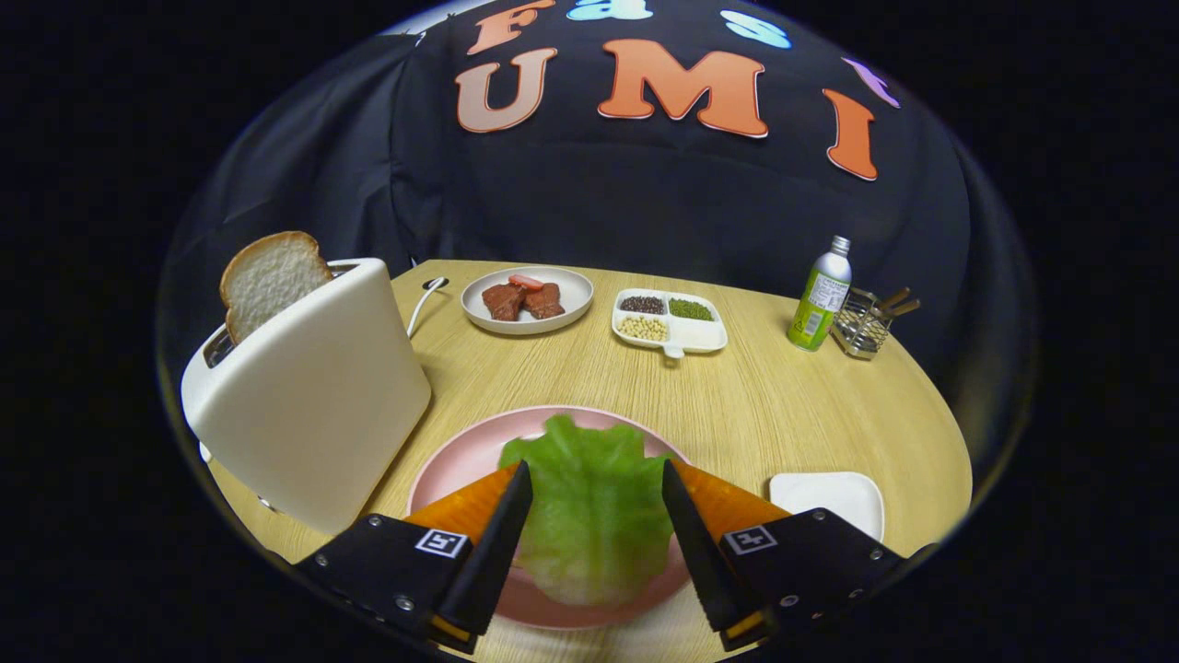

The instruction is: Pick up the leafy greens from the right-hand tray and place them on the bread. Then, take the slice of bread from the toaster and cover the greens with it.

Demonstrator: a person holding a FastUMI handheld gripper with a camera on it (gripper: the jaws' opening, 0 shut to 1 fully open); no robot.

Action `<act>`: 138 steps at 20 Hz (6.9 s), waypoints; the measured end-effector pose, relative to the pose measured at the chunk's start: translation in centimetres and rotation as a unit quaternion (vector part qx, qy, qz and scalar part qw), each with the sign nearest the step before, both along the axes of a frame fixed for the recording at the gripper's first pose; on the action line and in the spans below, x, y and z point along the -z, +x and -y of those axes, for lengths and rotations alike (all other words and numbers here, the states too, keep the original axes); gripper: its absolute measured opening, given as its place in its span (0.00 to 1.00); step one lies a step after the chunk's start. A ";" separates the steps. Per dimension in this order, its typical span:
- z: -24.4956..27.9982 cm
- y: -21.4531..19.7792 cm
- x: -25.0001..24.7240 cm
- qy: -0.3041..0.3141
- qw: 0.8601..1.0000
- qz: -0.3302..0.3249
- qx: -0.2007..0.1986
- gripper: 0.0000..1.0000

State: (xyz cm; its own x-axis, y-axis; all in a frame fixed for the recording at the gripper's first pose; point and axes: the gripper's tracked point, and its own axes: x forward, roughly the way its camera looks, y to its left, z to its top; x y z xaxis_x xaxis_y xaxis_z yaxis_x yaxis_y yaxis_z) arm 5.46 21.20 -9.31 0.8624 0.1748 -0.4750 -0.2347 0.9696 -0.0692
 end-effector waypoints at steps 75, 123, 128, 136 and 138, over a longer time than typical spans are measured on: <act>-7.2 -3.5 -8.2 0.087 0.994 0.053 -0.043 0.10; 8.5 -0.1 -3.9 0.000 0.996 0.071 0.061 0.99; 12.6 -1.0 -8.2 0.012 0.989 0.125 0.074 0.99; 18.6 -3.4 -12.2 0.033 0.979 0.182 0.088 0.99; 20.0 -4.0 -12.6 0.043 0.976 0.193 0.092 0.99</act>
